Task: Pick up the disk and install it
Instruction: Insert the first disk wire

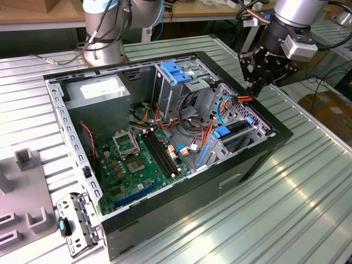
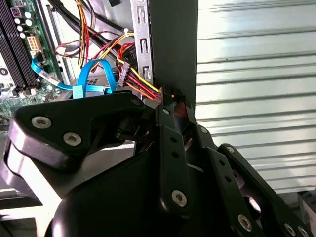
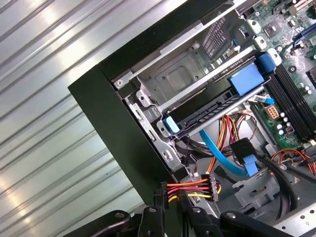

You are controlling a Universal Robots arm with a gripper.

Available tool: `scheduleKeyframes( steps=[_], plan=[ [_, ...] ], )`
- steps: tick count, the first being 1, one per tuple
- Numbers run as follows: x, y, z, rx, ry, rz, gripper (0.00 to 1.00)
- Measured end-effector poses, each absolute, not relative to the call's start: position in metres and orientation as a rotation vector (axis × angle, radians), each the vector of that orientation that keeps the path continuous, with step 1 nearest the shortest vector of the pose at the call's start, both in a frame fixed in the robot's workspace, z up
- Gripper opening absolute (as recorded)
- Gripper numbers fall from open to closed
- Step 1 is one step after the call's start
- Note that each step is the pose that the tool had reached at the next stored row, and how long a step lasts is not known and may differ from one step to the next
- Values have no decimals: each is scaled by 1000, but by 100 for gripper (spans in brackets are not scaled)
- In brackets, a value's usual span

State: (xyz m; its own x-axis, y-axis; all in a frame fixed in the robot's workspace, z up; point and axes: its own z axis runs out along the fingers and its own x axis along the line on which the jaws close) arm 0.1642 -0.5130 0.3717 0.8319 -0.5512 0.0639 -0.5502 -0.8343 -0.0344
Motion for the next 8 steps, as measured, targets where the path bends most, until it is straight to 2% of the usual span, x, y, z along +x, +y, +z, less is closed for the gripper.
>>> scheduleKeyframes(
  steps=[8],
  plan=[
    [164,-513,370,-3036,847,-130,25]
  ],
)
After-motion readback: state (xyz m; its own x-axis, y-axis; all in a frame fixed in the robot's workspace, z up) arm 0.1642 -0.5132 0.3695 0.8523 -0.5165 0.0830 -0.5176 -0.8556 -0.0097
